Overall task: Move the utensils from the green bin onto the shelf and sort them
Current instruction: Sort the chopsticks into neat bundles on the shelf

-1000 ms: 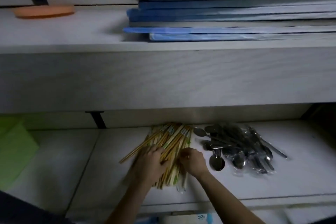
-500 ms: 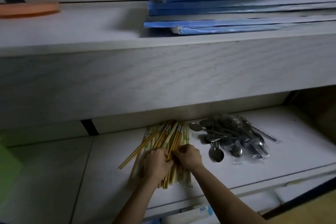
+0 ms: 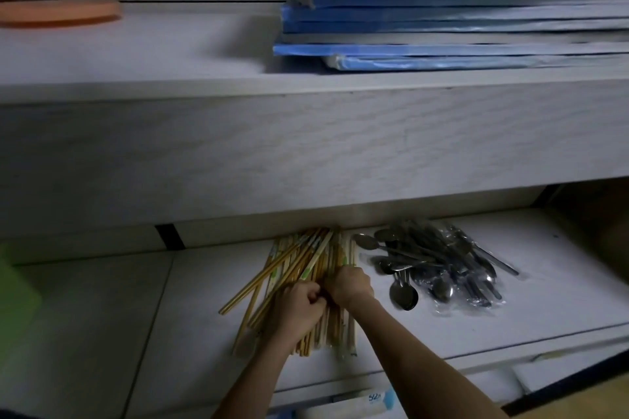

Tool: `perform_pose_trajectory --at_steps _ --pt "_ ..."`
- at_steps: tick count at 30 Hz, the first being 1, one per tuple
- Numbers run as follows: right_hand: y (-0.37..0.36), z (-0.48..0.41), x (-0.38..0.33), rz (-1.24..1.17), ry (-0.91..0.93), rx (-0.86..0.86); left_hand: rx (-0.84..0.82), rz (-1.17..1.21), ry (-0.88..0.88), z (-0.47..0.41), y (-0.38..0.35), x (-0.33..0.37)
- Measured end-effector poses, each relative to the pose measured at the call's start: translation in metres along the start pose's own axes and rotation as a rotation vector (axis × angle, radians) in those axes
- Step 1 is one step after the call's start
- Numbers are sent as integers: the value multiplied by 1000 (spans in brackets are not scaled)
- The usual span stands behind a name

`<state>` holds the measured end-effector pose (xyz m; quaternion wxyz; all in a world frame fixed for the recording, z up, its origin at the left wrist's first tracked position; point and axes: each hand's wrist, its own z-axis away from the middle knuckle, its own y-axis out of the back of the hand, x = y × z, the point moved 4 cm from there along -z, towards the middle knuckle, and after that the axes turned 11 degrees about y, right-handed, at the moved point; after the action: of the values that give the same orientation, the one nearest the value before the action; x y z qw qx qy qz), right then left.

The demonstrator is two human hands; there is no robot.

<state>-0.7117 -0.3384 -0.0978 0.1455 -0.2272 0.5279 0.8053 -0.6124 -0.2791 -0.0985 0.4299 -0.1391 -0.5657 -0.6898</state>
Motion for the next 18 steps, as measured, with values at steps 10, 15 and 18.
perform_pose_trajectory --at_steps 10,15,18 --pt "10 49 -3 -875 166 -255 -83 518 162 0 11 10" --pt "-13 62 -30 -705 296 -342 -328 913 338 6 -1 7" --pt "-13 59 -33 -706 283 -425 -244 1108 432 1 15 -10"
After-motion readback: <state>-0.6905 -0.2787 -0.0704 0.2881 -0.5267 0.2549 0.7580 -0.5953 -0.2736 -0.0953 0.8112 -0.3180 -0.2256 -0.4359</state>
